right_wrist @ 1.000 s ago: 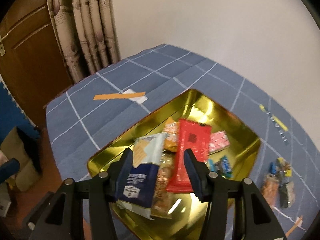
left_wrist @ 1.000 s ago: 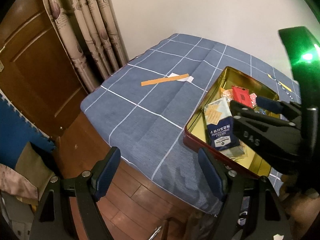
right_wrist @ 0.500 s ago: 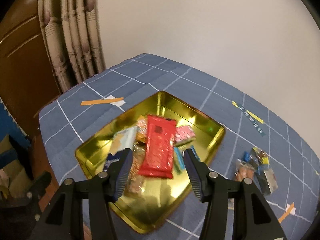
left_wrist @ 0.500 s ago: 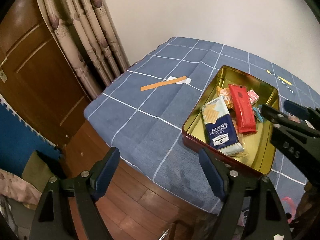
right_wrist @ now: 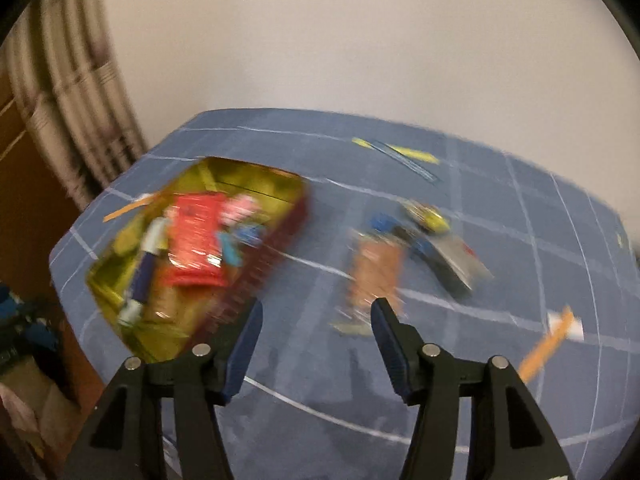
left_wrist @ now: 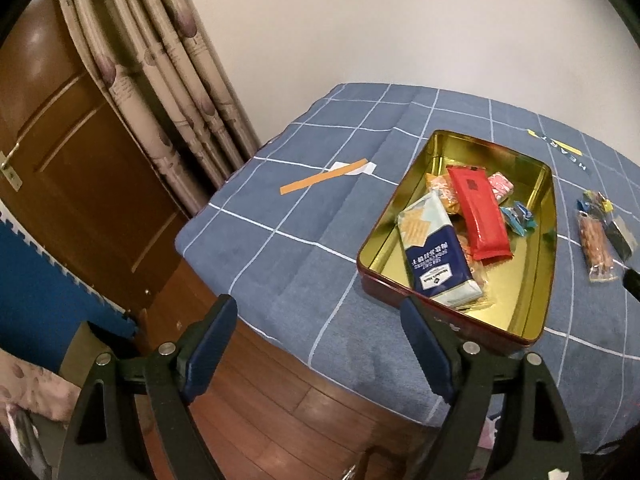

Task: Organize snacks
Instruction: 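Grasp the clear peanut-brittle bag with the right gripper and lift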

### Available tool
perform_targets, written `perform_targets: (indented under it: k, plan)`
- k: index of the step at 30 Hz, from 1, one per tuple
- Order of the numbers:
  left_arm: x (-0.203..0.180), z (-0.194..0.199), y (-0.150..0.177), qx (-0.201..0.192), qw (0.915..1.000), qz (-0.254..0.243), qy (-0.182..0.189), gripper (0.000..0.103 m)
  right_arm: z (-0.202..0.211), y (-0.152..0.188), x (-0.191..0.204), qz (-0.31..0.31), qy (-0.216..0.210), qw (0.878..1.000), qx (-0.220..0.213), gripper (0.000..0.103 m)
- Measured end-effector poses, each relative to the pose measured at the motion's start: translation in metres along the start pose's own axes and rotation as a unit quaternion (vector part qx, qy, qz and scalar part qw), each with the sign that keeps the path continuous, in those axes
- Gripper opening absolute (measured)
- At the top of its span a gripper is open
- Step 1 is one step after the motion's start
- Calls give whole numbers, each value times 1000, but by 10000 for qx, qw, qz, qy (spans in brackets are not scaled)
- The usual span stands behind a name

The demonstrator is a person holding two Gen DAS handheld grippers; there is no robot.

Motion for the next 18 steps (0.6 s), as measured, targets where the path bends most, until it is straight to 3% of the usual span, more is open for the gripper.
perform_targets:
  k: [6, 13, 18]
  plan:
    - [-9, 3, 2, -46, 9998, -183, -9, 82, -9, 23, -63, -579, 97, 9979, 277, 58]
    - [-9, -2, 2, 24, 9998, -198, -12, 82, -34, 4, -50, -670, -264, 9962, 483, 58]
    - [-9, -4, 1, 51, 9998, -205, 0, 82, -57, -10, -40, -686, -246, 9953, 638, 58]
Point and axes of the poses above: each gripper's, at about its wrist camera, not at the fingertips, and z roughly against the way its jaws point, x to its left, y to its underside, the point moved 5 cm from there along -z, roughly the way its jaws point, and after that the axes turned 6 degrees about x, right-handed, at the moved point
